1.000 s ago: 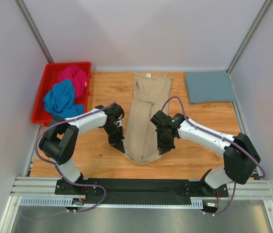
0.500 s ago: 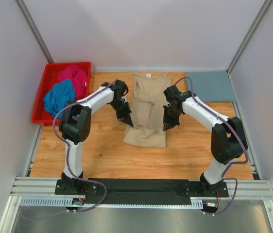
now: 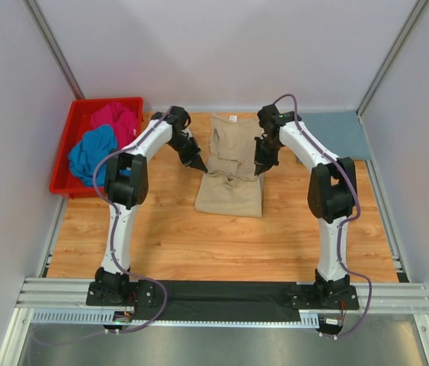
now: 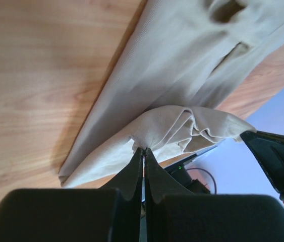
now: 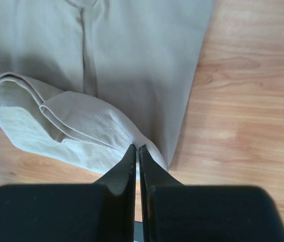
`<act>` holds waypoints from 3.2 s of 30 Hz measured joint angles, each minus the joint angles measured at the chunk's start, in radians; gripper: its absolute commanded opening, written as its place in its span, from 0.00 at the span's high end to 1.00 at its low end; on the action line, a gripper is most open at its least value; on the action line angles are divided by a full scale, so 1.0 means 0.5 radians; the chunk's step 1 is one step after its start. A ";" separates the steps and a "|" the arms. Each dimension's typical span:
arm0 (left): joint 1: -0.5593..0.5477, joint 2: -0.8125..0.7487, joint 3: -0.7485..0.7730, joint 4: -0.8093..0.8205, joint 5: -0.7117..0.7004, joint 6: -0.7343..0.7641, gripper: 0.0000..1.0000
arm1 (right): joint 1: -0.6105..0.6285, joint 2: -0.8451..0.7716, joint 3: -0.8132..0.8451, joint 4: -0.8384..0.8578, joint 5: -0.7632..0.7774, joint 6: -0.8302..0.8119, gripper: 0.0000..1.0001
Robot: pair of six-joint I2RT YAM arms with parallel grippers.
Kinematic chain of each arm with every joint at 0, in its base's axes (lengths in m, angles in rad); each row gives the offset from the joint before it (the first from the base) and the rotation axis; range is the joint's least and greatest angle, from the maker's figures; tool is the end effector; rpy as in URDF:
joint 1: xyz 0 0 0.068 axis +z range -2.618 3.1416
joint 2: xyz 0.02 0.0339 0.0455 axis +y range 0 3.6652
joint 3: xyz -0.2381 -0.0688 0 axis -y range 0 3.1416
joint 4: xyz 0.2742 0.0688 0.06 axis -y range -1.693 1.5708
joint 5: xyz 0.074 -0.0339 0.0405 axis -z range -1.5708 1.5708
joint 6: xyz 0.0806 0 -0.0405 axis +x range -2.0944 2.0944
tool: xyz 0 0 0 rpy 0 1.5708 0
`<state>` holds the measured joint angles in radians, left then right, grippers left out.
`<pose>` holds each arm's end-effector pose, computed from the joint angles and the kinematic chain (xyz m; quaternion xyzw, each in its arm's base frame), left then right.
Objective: Fold and stack the t-shirts
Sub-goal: Fold the tshirt
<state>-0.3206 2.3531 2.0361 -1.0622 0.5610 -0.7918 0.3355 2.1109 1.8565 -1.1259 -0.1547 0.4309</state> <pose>0.4555 -0.1964 0.1143 0.1975 -0.9363 0.2826 0.0674 0.4227 0.1605 0.1559 0.0400 0.9917 0.1068 0.0592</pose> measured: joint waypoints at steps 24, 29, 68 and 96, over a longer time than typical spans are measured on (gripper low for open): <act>0.124 0.246 0.301 0.272 0.159 -0.079 1.00 | -0.207 0.275 0.234 0.037 -0.099 -0.009 1.00; 0.130 0.296 0.370 0.390 0.215 -0.134 1.00 | -0.253 0.324 0.300 0.080 -0.136 0.021 1.00; 0.201 0.341 0.207 0.864 0.269 -0.285 0.58 | -0.496 0.611 0.665 0.341 -0.414 0.148 0.54; 0.130 -0.340 -0.933 0.712 0.075 0.356 0.55 | -0.344 -0.139 -0.749 0.595 -0.660 -0.230 0.56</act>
<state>-0.2558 2.1830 1.5696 -0.7063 0.5983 -0.6140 0.1635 2.0415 1.4818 -0.8284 -0.4847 0.3161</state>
